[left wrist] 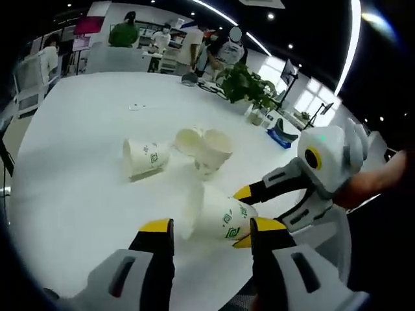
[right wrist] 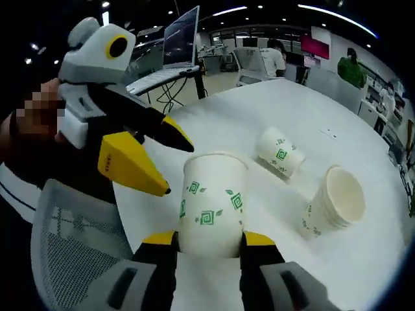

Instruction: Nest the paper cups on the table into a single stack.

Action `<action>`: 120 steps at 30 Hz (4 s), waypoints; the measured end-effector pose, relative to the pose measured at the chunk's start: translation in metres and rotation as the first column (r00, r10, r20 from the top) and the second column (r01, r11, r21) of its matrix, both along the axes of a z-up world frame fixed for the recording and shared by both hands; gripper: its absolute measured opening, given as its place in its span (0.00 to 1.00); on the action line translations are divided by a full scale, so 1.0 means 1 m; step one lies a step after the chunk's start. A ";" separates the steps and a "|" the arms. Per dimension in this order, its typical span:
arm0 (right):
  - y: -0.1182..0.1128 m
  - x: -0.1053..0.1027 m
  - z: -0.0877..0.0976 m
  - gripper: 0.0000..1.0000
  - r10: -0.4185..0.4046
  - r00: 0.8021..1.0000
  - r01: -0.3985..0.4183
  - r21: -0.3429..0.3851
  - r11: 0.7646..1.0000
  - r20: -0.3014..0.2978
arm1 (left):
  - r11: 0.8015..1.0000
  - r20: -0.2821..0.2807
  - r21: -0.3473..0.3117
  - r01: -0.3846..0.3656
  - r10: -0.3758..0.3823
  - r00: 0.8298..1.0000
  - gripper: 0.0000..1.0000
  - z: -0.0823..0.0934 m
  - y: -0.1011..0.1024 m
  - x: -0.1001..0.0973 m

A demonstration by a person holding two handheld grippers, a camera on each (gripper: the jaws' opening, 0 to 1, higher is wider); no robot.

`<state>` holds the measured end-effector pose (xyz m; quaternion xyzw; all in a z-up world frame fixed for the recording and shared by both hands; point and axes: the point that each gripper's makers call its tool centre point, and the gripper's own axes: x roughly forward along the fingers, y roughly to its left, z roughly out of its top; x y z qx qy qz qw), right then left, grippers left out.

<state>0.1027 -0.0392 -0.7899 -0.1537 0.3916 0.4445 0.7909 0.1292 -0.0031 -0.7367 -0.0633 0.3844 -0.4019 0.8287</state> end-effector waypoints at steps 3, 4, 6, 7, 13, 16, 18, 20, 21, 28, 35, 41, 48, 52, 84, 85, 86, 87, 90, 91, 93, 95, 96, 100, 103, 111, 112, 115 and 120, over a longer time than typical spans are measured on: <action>0.000 -0.003 0.007 0.36 0.013 1.000 -0.013 0.006 1.000 0.014 | 1.000 -0.008 -0.002 0.027 -0.027 1.000 0.44 -0.001 -0.002 -0.002; 0.000 -0.004 0.007 0.36 0.018 1.000 -0.018 0.007 1.000 0.018 | 0.999 -0.009 -0.005 0.033 -0.033 0.999 0.44 -0.001 -0.003 -0.003; 0.001 -0.004 0.009 0.36 0.032 0.999 -0.033 0.015 0.999 0.032 | 0.999 -0.014 -0.017 0.047 -0.047 0.999 0.44 0.001 -0.006 -0.006; 0.002 -0.003 0.009 0.36 0.039 0.999 -0.040 0.019 0.999 0.038 | 0.998 -0.021 -0.024 0.052 -0.052 0.998 0.44 0.001 -0.008 -0.008; 0.011 -0.008 0.017 0.36 0.110 0.990 -0.114 0.042 0.993 0.087 | 0.993 -0.038 -0.055 0.102 -0.105 0.994 0.42 0.005 -0.019 -0.019; 0.012 -0.012 0.021 0.36 0.144 0.983 -0.148 0.028 0.989 0.113 | 0.992 -0.036 -0.051 0.119 -0.121 0.992 0.39 0.006 -0.022 -0.023; 0.011 -0.016 0.021 0.36 0.158 0.980 -0.161 0.014 0.987 0.120 | 0.991 -0.037 -0.052 0.121 -0.123 0.992 0.35 0.006 -0.022 -0.024; 0.009 -0.020 0.022 0.36 0.168 0.978 -0.170 0.005 0.985 0.124 | 0.991 -0.043 -0.055 0.123 -0.125 0.991 0.29 0.010 -0.026 -0.029; 0.007 -0.021 0.023 0.36 0.173 0.977 -0.174 0.003 0.985 0.126 | 0.991 -0.044 -0.057 0.123 -0.126 0.991 0.28 0.011 -0.028 -0.031; 0.002 -0.027 0.024 0.36 0.204 0.968 -0.205 -0.008 0.979 0.146 | 0.984 -0.066 -0.087 0.155 -0.161 0.985 0.19 0.017 -0.038 -0.045; -0.003 -0.033 0.023 0.36 0.228 0.960 -0.229 -0.012 0.973 0.159 | 0.971 -0.076 -0.142 0.190 -0.202 0.976 0.05 0.023 -0.048 -0.054; -0.004 -0.034 0.021 0.36 0.224 0.961 -0.227 0.004 0.974 0.163 | 0.967 -0.042 -0.123 0.222 -0.229 0.973 0.00 0.025 -0.057 -0.058; -0.015 -0.031 0.019 0.43 0.194 0.966 -0.197 0.002 0.980 0.168 | 0.974 0.001 -0.052 0.220 -0.220 0.976 0.00 0.026 -0.052 -0.048; -0.024 -0.028 0.022 0.49 0.155 0.973 -0.159 0.014 0.987 0.171 | 0.976 0.041 -0.015 0.216 -0.215 0.976 0.00 0.033 -0.051 -0.038; -0.092 -0.018 0.017 0.56 -0.068 0.984 0.062 0.044 0.997 0.166 | 0.852 0.239 0.355 0.384 -0.480 0.844 0.00 0.062 -0.117 0.062; -0.093 -0.018 0.017 0.56 -0.074 0.983 0.067 0.046 0.997 0.165 | 0.847 0.237 0.362 0.390 -0.488 0.840 0.00 0.061 -0.120 0.064; -0.094 -0.019 0.017 0.56 -0.077 0.984 0.070 0.048 0.996 0.163 | 0.839 0.236 0.371 0.399 -0.500 0.833 0.00 0.061 -0.124 0.067; -0.095 -0.019 0.017 0.56 -0.082 0.983 0.075 0.050 0.996 0.164 | 0.835 0.235 0.376 0.402 -0.506 0.830 0.00 0.060 -0.126 0.070; -0.098 -0.017 0.015 0.56 -0.094 0.983 0.086 0.055 0.995 0.159 | 0.809 0.218 0.406 0.424 -0.537 0.815 0.00 0.055 -0.134 0.075; -0.100 -0.016 0.014 0.56 -0.101 0.982 0.093 0.058 0.994 0.158 | 0.793 0.209 0.429 0.434 -0.554 0.806 0.00 0.052 -0.136 0.077; -0.100 -0.017 0.014 0.57 -0.109 0.982 0.100 0.066 0.993 0.155 | 0.770 0.197 0.457 0.445 -0.576 0.793 0.00 0.047 -0.140 0.078; -0.101 -0.017 0.015 0.59 -0.119 0.980 0.108 0.075 0.991 0.158 | 0.760 0.187 0.467 0.453 -0.585 0.789 0.00 0.044 -0.144 0.079; -0.102 -0.018 0.015 0.60 -0.125 0.979 0.113 0.082 0.990 0.159 | 0.752 0.181 0.472 0.461 -0.594 0.784 0.00 0.041 -0.147 0.083; -0.103 -0.019 0.019 0.63 -0.152 0.975 0.135 0.112 0.984 0.160 | 0.730 0.166 0.492 0.474 -0.613 0.773 0.00 0.036 -0.153 0.084; -0.105 -0.017 0.023 0.68 -0.171 0.972 0.152 0.126 0.980 0.161 | 0.705 0.136 0.512 0.490 -0.630 0.764 0.00 0.028 -0.157 0.086; -0.109 -0.010 0.039 0.79 -0.243 0.954 0.206 0.208 0.956 0.175 | 0.670 0.076 0.546 0.503 -0.637 0.767 0.00 0.010 -0.158 0.083; -0.109 -0.011 0.039 0.79 -0.246 0.953 0.208 0.209 0.956 0.176 | 0.665 0.068 0.546 0.510 -0.642 0.764 0.00 0.007 -0.159 0.084; -0.112 -0.011 0.040 0.79 -0.250 0.952 0.212 0.208 0.955 0.176 | 0.654 0.063 0.551 0.519 -0.652 0.755 0.00 0.002 -0.162 0.083; -0.115 -0.012 0.037 0.78 -0.260 0.952 0.224 0.208 0.952 0.164 | 0.647 0.053 0.551 0.527 -0.657 0.752 0.00 -0.001 -0.166 0.082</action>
